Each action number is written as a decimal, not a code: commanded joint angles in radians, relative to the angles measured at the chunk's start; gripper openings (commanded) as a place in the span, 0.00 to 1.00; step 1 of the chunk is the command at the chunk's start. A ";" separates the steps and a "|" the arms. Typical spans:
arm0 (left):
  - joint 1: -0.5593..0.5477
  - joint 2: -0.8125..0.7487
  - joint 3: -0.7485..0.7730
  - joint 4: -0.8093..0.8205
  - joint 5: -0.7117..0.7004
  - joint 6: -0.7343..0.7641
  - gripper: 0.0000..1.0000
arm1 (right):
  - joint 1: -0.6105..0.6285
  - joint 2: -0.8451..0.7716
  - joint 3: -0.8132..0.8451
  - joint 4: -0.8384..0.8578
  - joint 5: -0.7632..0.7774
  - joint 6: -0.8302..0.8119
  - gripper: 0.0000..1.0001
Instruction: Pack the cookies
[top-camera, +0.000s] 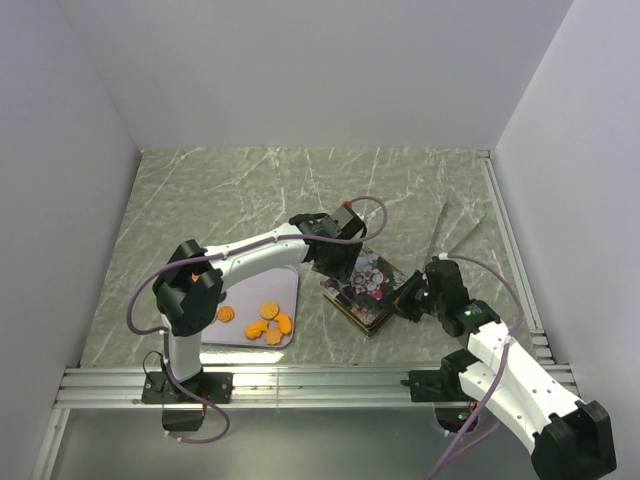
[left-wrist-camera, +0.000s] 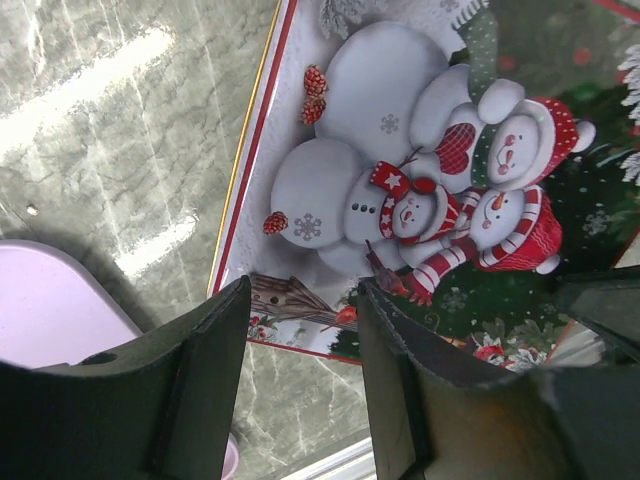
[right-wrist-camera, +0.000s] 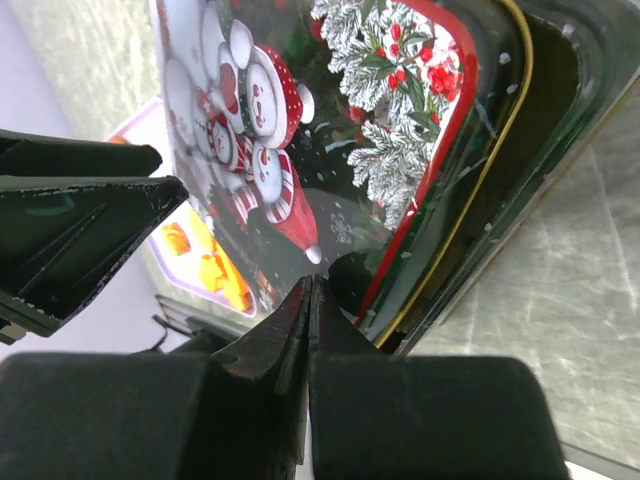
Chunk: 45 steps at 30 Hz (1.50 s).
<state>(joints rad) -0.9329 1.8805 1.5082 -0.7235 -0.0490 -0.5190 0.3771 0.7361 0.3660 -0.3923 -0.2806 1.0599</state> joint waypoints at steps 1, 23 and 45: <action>-0.007 -0.060 -0.013 0.006 -0.006 -0.018 0.52 | 0.006 -0.027 -0.041 -0.052 0.057 0.038 0.00; 0.120 -0.032 0.110 -0.034 -0.055 0.039 0.50 | 0.006 -0.136 -0.045 -0.186 0.103 0.054 0.00; 0.161 -0.179 0.095 -0.060 -0.098 0.027 0.51 | 0.006 -0.075 0.162 -0.111 0.080 -0.009 0.00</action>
<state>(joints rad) -0.7761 1.7741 1.5883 -0.7761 -0.1234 -0.4980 0.3771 0.6300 0.4942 -0.5587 -0.2039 1.0729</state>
